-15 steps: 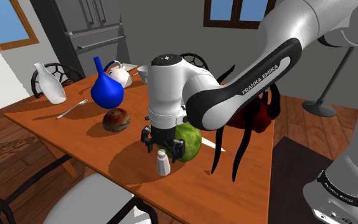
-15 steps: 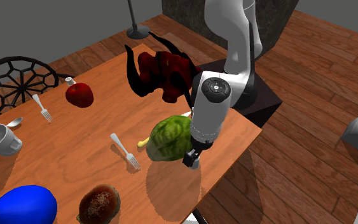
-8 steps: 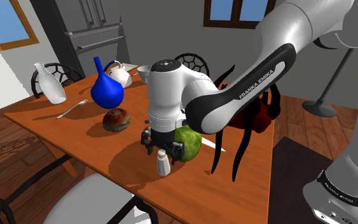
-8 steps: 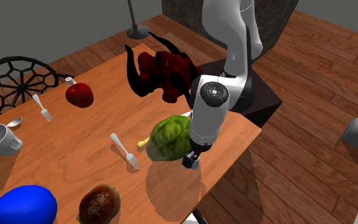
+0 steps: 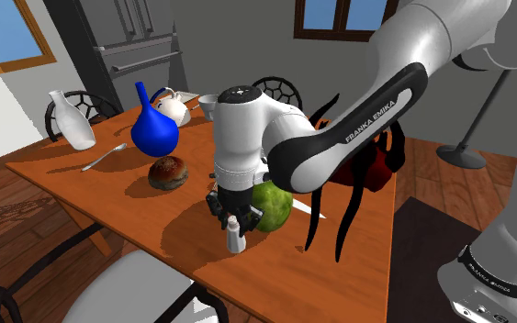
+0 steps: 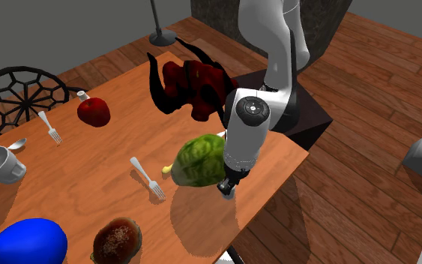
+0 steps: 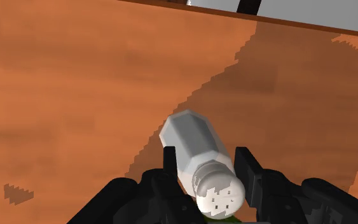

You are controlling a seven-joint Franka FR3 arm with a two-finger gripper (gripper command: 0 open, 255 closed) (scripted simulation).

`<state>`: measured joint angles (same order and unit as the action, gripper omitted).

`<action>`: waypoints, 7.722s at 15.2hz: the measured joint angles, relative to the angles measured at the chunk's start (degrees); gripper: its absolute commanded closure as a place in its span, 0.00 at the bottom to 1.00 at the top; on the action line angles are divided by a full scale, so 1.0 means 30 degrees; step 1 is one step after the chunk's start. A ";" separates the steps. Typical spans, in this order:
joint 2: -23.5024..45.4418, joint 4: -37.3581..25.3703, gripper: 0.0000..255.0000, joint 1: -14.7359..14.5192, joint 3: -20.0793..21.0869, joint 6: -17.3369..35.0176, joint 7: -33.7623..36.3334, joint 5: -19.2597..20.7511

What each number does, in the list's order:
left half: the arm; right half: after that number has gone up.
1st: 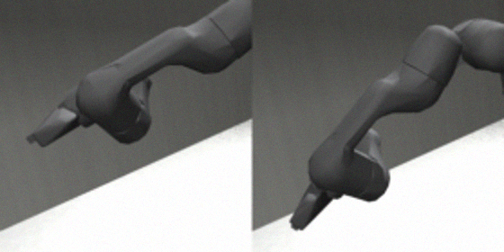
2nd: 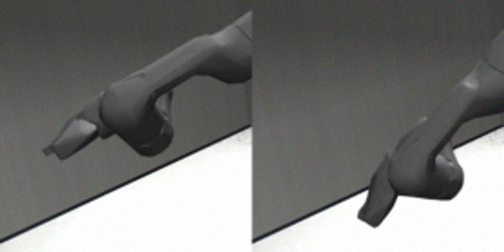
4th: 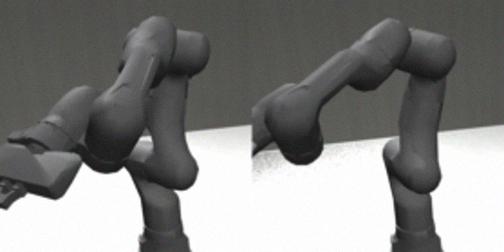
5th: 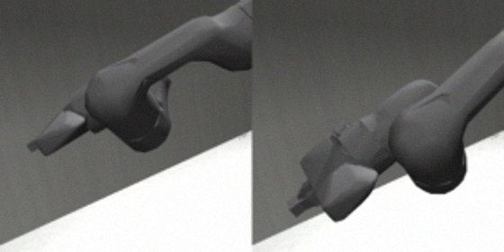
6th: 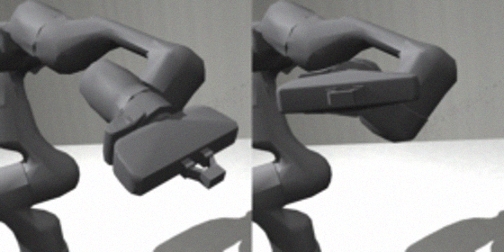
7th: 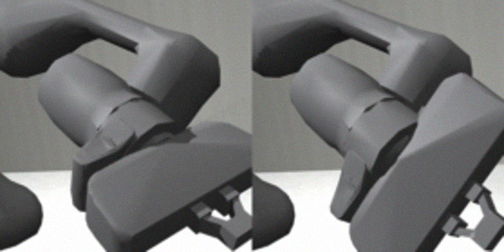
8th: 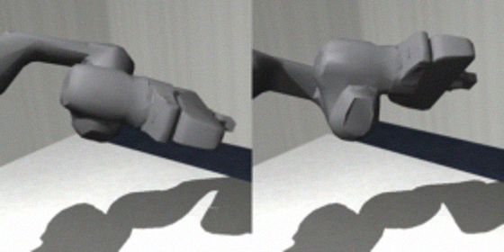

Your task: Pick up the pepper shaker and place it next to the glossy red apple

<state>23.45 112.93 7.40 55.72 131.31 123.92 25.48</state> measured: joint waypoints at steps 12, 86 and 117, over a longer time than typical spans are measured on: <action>-0.0984 -0.0617 1.00 0.0749 0.0902 -0.1250 -0.0785 -0.1205; 0.2049 -1.2631 1.00 0.8761 -0.2456 -1.0060 -1.6255 -0.2623; 0.3482 -0.6742 1.00 0.9321 -0.3453 -0.3258 -1.5480 -0.1238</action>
<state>33.90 92.71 35.37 45.36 121.53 77.47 21.76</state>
